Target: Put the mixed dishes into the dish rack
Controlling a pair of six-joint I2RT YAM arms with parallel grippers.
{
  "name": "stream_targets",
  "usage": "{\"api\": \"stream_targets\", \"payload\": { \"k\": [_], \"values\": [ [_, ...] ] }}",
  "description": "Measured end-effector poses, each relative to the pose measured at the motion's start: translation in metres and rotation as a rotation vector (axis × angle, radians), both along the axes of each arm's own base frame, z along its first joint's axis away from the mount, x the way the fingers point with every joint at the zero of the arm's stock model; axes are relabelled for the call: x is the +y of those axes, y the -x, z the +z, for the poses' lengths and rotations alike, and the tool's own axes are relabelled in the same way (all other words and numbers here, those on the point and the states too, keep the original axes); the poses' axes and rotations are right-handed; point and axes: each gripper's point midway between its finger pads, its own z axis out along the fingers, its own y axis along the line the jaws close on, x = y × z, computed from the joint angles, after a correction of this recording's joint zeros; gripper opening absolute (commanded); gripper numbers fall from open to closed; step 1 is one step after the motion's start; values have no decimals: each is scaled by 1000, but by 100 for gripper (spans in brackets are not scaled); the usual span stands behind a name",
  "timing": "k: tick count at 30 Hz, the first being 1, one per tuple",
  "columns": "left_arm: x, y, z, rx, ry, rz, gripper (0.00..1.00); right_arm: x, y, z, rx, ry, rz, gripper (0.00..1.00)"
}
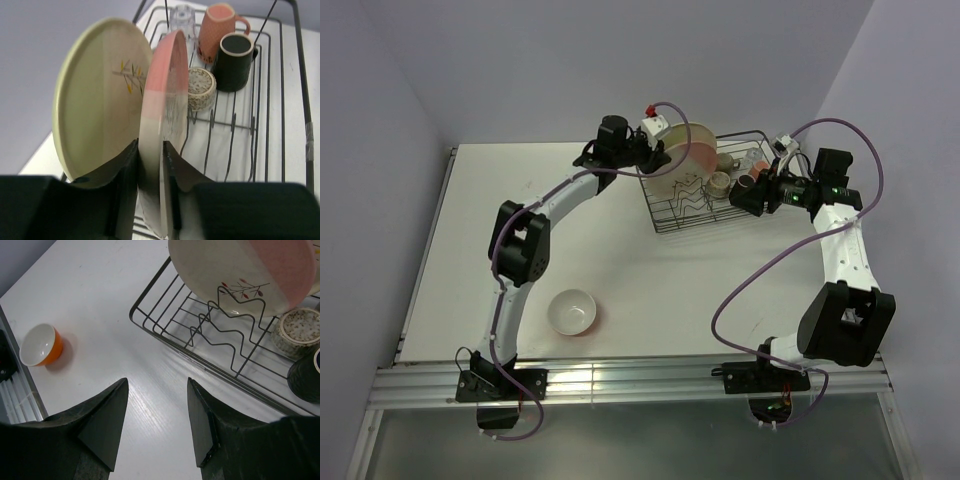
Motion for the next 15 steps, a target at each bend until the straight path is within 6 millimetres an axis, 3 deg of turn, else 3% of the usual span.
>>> {"api": "stream_targets", "payload": {
  "k": [3, 7, 15],
  "values": [
    [-6, -1, 10, -39, 26, -8, 42, 0, 0, 0, 0, 0, 0, 58],
    [-13, 0, 20, -71, 52, -17, 50, 0, 0, 0, 0, 0, 0, 58],
    [-12, 1, 18, -85, 67, -5, 53, 0, 0, 0, 1, 0, 0, 58]
  ]
}}
